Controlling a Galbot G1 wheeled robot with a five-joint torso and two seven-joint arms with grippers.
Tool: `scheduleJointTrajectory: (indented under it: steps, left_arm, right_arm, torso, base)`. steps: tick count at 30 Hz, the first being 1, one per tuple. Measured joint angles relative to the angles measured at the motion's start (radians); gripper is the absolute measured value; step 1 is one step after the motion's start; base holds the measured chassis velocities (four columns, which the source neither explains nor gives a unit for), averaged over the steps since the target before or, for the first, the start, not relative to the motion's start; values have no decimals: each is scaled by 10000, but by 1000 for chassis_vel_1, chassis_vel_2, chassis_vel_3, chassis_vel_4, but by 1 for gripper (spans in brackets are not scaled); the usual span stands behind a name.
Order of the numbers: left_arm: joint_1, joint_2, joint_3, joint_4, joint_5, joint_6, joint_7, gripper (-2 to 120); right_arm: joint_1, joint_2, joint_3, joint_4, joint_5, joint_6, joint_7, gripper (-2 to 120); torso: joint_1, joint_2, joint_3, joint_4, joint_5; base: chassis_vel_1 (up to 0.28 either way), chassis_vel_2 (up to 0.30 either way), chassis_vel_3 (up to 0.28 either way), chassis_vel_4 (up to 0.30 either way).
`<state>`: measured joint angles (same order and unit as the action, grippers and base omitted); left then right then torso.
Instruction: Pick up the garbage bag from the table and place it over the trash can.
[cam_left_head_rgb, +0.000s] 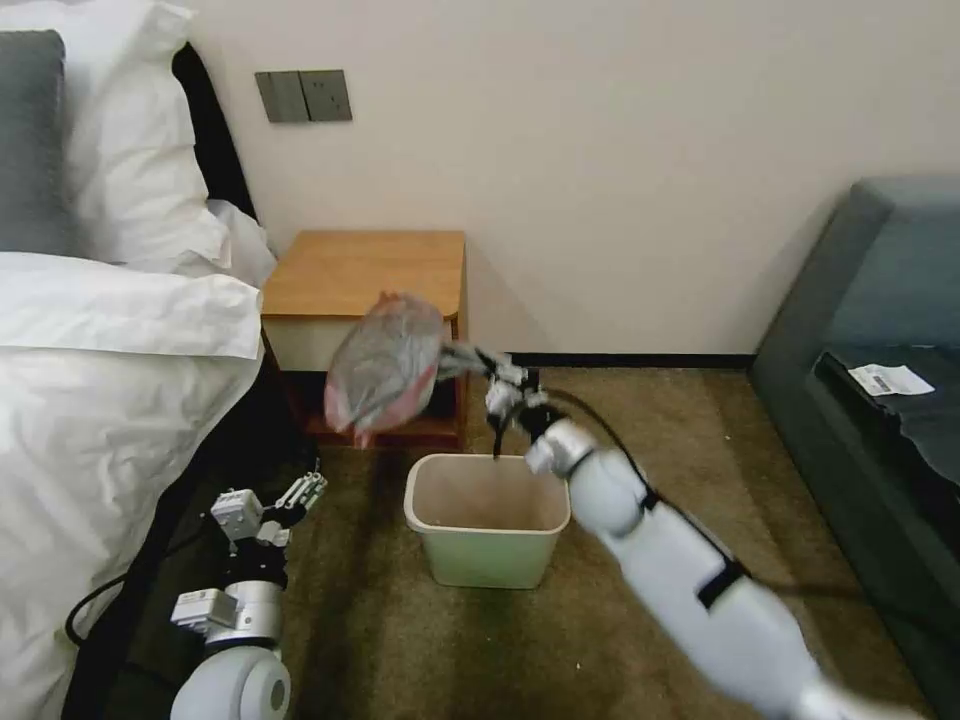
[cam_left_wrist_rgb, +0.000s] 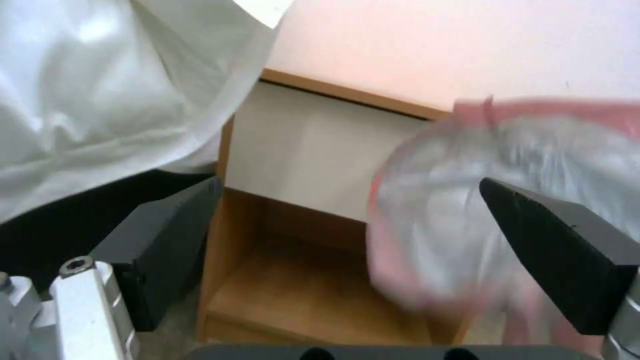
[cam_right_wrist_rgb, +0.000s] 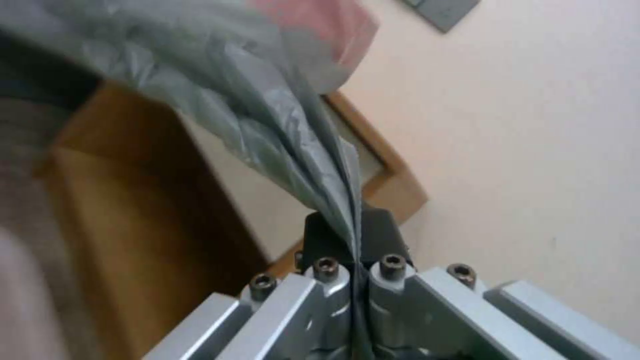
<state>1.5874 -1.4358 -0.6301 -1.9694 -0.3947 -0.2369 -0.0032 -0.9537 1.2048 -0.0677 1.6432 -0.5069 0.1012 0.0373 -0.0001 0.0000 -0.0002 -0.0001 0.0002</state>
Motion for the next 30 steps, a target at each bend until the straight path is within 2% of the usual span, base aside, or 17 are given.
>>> scheduleJointTrajectory:
  steps: [12,18,30]
  left_arm:
    - [103,-6,125,67,128,-11,6,97]
    - [136,-82,354,-13,284,-2,7,97]
    - [182,-14,751,-49,476,104,-31,97]
  right_arm:
    - [-1545,-408,341,632,-347,169,-419,0]
    - [-1801,-531,98,837,695,-638,-761,0]
    - [-1885,-1247,55,1668,2605,-2157,-1893,0]
  torso:
    - [0,0,0,0,-2]
    - [0,0,1,1,0]
    - [1,0,1,1,-2]
  base:
    - [0,0,0,0]
    - [0,0,0,0]
    - [0,0,0,0]
